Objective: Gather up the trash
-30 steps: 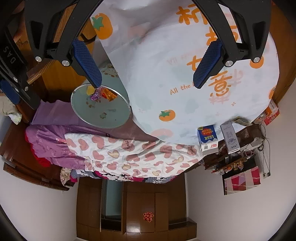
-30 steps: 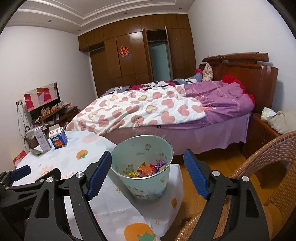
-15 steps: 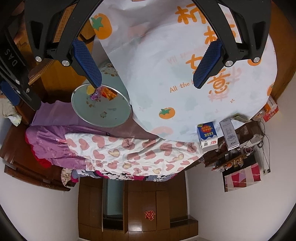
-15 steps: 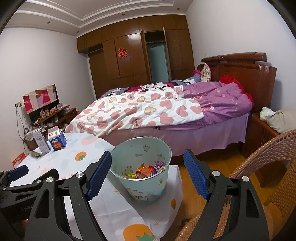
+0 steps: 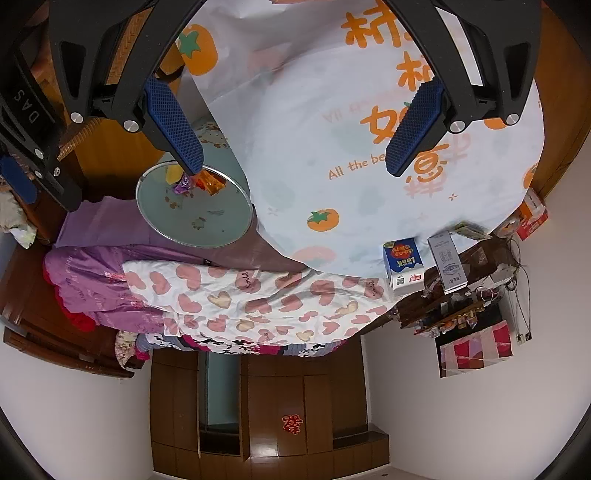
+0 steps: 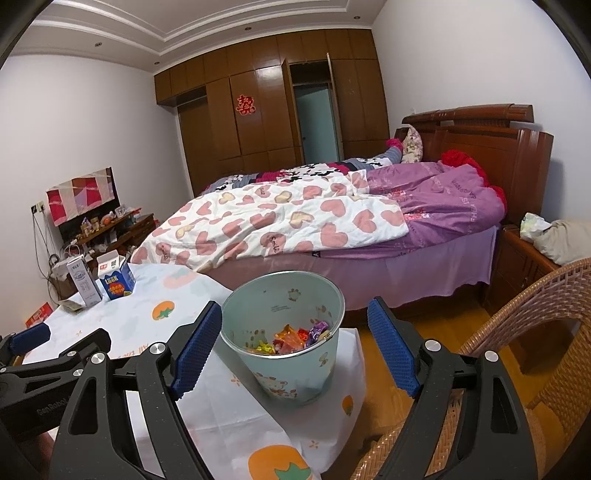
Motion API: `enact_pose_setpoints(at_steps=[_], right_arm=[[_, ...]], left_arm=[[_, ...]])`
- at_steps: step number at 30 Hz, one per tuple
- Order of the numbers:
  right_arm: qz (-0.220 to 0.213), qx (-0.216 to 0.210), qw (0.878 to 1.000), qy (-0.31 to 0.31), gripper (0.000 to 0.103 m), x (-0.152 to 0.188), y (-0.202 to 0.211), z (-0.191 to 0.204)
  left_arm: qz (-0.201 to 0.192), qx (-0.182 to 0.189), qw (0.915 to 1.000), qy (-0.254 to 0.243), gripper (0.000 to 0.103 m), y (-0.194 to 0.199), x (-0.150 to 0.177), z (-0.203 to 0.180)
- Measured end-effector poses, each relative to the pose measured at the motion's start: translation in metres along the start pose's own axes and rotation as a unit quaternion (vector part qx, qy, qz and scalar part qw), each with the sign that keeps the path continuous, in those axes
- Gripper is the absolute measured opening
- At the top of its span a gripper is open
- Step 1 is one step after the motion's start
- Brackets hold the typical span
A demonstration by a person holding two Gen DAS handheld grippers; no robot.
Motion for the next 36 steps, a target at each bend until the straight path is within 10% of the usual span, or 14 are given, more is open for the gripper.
enact_pose_setpoints(at_steps=[36], right_arm=[[0.0, -0.003, 1.0, -0.003, 0.08, -0.0007, 0.0025, 0.0027]], left_arm=[[-0.008, -0.001, 0.9999, 0.007, 0.094, 0.0064, -0.0029, 0.0008]])
Point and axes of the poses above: each gripper's, at about its wrist camera, not at the fingertips, and y roughly against the way its jaws point, z to its left, x to its underside, the point moved 3 cm from there along -y, roughly the way its jaws point, and after that the axes turned 4 degrees about z, right-handed, at the moved point
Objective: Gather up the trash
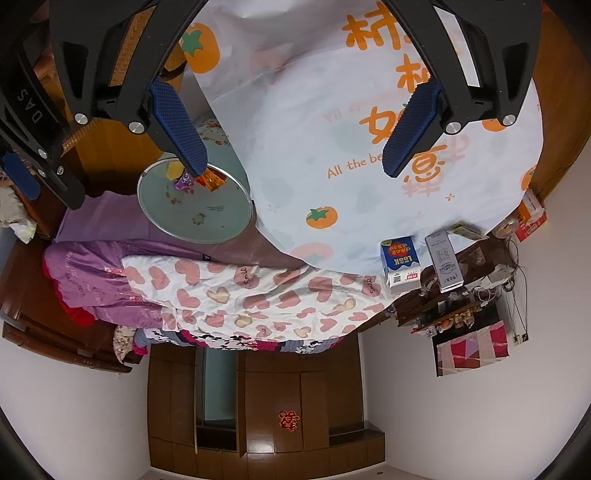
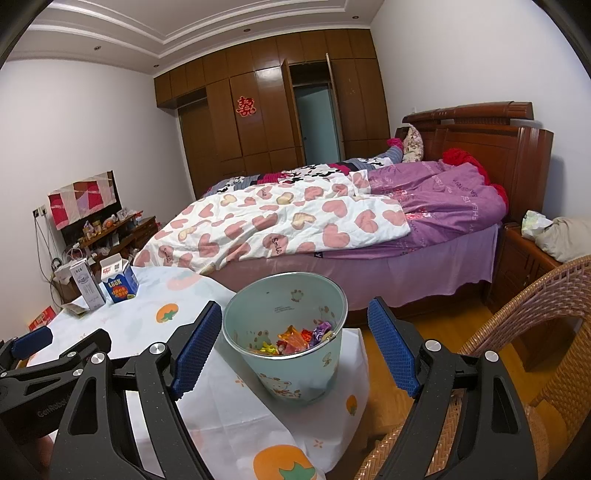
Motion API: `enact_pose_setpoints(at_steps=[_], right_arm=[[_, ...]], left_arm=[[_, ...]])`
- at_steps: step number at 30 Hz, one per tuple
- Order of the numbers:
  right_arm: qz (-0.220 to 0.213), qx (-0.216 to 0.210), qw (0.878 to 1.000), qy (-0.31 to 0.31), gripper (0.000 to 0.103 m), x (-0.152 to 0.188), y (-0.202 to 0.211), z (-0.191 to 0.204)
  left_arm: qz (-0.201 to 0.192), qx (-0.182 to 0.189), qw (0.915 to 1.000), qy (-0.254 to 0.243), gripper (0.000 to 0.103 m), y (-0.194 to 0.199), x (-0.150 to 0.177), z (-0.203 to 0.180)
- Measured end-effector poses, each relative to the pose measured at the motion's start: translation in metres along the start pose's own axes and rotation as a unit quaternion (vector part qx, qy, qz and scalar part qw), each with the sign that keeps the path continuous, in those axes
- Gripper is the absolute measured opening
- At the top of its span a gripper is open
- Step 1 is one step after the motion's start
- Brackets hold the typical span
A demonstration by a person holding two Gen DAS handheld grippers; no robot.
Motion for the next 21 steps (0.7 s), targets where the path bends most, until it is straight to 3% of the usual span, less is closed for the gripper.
enact_pose_setpoints(at_steps=[21], right_arm=[[0.009, 0.013, 1.0, -0.014, 0.083, 0.002, -0.0054, 0.0012]], left_arm=[[0.02, -0.02, 0.9996, 0.005, 0.097, -0.0101, 0.0021, 0.0047]])
Point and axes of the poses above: each gripper's, at about its wrist camera, not at the fingertips, and y roughly against the way its jaws point, z to its left, x to its underside, the point moved 3 cm from there along -y, roughly the way its jaws point, and after that the axes turned 4 degrees about z, right-handed, at the moved point
